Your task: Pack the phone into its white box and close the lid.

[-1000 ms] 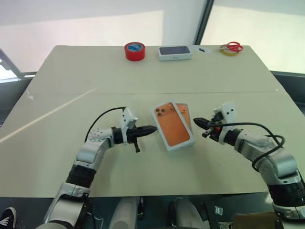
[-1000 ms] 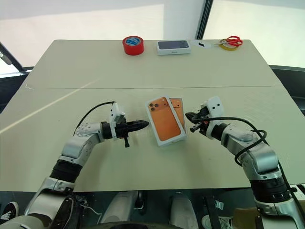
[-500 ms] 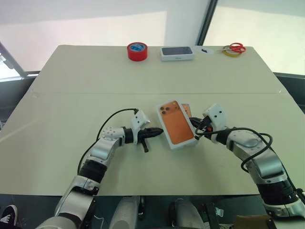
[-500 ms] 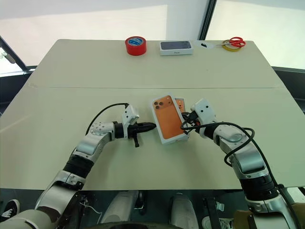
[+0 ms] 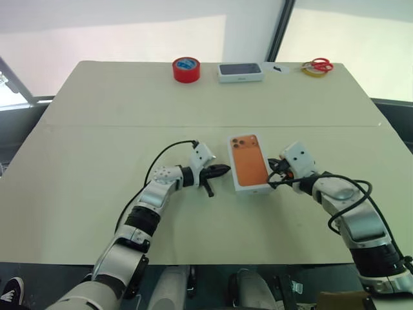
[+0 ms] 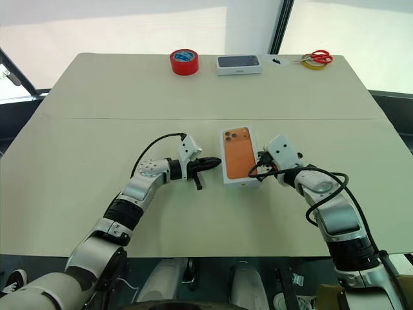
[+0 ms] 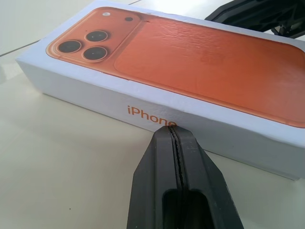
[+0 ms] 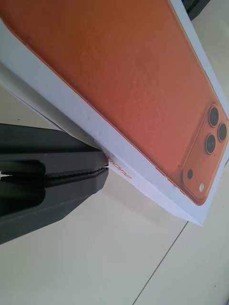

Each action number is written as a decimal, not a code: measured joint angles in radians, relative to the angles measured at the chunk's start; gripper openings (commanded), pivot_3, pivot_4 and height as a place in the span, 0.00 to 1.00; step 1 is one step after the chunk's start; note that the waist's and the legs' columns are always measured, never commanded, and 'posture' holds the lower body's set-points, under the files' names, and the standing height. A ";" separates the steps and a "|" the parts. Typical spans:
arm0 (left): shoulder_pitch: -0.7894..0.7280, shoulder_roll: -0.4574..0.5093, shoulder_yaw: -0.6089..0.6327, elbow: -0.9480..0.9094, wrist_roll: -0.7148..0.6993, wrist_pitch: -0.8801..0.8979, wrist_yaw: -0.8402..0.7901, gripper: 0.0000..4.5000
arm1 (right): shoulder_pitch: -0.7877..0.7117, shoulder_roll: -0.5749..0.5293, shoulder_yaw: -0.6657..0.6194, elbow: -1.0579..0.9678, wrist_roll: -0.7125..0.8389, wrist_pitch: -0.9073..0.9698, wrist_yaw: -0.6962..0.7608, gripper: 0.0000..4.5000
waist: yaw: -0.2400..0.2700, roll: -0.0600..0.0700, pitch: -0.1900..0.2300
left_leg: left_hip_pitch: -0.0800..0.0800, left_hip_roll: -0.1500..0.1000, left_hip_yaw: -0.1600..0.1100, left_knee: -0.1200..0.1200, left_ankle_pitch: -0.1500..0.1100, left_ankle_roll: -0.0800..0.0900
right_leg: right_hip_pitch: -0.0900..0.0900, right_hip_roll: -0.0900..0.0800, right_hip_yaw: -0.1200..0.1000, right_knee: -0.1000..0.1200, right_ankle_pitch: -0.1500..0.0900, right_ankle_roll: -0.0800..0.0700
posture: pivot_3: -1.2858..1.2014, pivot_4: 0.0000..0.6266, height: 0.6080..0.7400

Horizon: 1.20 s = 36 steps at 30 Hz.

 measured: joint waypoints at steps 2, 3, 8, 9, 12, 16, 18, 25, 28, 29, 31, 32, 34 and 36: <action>0.000 -0.002 0.001 0.005 0.007 -0.013 0.001 0.00 | 0.001 0.001 0.000 0.000 -0.007 0.000 0.002 0.01 | 0.000 0.000 0.000 | 0.000 0.000 0.000 0.000 0.000 0.000 | 0.000 0.000 0.000 0.000 0.000 0.000 | 0.52 0.24 0.96; 0.000 -0.003 0.001 0.007 0.010 -0.019 0.002 0.00 | 0.001 0.001 0.000 0.000 -0.010 -0.002 0.005 0.01 | 0.000 0.000 0.000 | 0.000 0.000 0.000 0.000 0.000 0.000 | 0.000 0.000 0.000 0.000 0.000 0.000 | 0.52 0.24 0.96; 0.003 -0.003 0.009 -0.003 0.002 -0.023 -0.002 0.00 | 0.019 -0.003 0.003 0.001 -0.043 -0.023 0.019 0.01 | -0.001 0.000 0.000 | 0.000 0.000 0.000 0.000 0.000 0.000 | 0.000 0.000 0.000 0.000 0.000 0.000 | 0.52 0.24 0.96; 0.005 -0.004 0.016 -0.012 -0.010 -0.017 -0.004 0.00 | 0.019 -0.005 0.004 0.003 -0.051 -0.027 0.022 0.01 | -0.001 0.000 0.000 | 0.000 0.000 0.000 0.000 0.000 0.000 | 0.000 0.000 0.000 0.000 0.000 0.000 | 0.52 0.24 0.96; 0.007 -0.015 0.051 -0.064 -0.061 0.029 -0.003 0.00 | 0.008 -0.019 0.001 0.045 -0.067 -0.039 0.027 0.01 | -0.001 0.000 0.000 | 0.000 0.000 0.000 0.000 0.001 -0.001 | 0.000 0.000 0.000 0.000 0.000 0.000 | 0.52 0.24 0.96; -0.015 -0.021 0.072 -0.098 -0.067 0.028 0.019 0.00 | -0.053 -0.052 -0.058 0.127 -0.074 -0.059 0.031 0.01 | -0.001 0.000 0.000 | 0.000 0.000 0.000 0.001 0.003 -0.003 | 0.002 0.000 0.000 0.001 0.000 0.000 | 0.52 0.24 0.96; -0.038 -0.020 0.070 -0.096 -0.061 0.015 0.018 0.00 | -0.087 -0.070 -0.081 0.131 -0.075 -0.081 0.042 0.01 | -0.002 0.000 0.000 | 0.000 0.000 0.000 0.000 0.003 -0.004 | 0.003 0.001 0.000 0.001 0.000 0.000 | 0.52 0.24 0.96; -0.155 -0.054 0.055 0.077 -0.016 -0.030 0.047 0.00 | -0.111 -0.004 -0.088 0.070 0.005 -0.112 0.114 0.01 | 0.000 0.000 0.000 | 0.000 0.000 0.000 0.000 0.004 -0.004 | 0.004 0.001 0.000 0.001 0.000 0.000 | 0.52 0.24 0.96; -0.170 -0.061 -0.003 0.171 0.060 -0.028 0.081 0.00 | -0.056 -0.034 -0.001 0.051 -0.062 -0.128 0.136 0.01 | 0.004 -0.001 0.000 | 0.000 0.000 0.000 0.002 0.002 -0.002 | 0.003 0.001 -0.001 0.001 0.000 0.000 | 0.52 0.24 0.96; -0.181 -0.063 -0.009 0.180 0.075 -0.033 0.090 0.00 | -0.026 -0.050 0.033 0.053 -0.100 -0.131 0.132 0.01 | 0.006 -0.002 0.000 | 0.000 0.000 0.000 0.002 0.001 0.000 | 0.002 0.001 -0.001 0.001 0.000 0.000 | 0.52 0.24 0.96; -0.191 -0.061 -0.016 0.187 0.098 -0.031 0.093 0.00 | -0.004 -0.083 0.073 0.036 -0.168 -0.143 0.124 0.01 | 0.001 0.000 -0.004 | 0.003 0.000 0.000 0.004 -0.002 0.002 | 0.005 0.001 -0.001 0.001 0.000 0.000 | 0.52 0.24 0.96; -0.187 -0.060 -0.017 0.187 0.098 -0.024 0.086 0.06 | 0.008 -0.090 0.084 0.027 -0.191 -0.145 0.118 0.00 | -0.001 -0.004 -0.008 | 0.004 0.000 -0.001 0.004 -0.003 0.000 | 0.006 0.000 -0.001 0.001 0.000 0.000 | 0.52 0.24 0.96; -0.177 -0.056 -0.005 0.176 0.091 -0.002 0.071 0.18 | 0.011 -0.069 0.071 0.010 -0.179 -0.101 0.115 0.00 | -0.001 -0.007 -0.011 | 0.005 0.000 -0.002 0.004 -0.003 0.000 | 0.006 0.001 -0.001 0.000 0.000 0.000 | 0.52 0.24 0.96; -0.165 -0.036 0.012 0.157 0.071 0.016 0.051 0.41 | 0.006 -0.026 0.029 -0.004 -0.123 -0.027 0.121 0.12 | -0.002 -0.007 -0.011 | 0.005 0.000 -0.002 0.004 -0.003 0.000 | 0.006 0.000 -0.001 0.000 0.000 0.000 | 0.52 0.24 0.96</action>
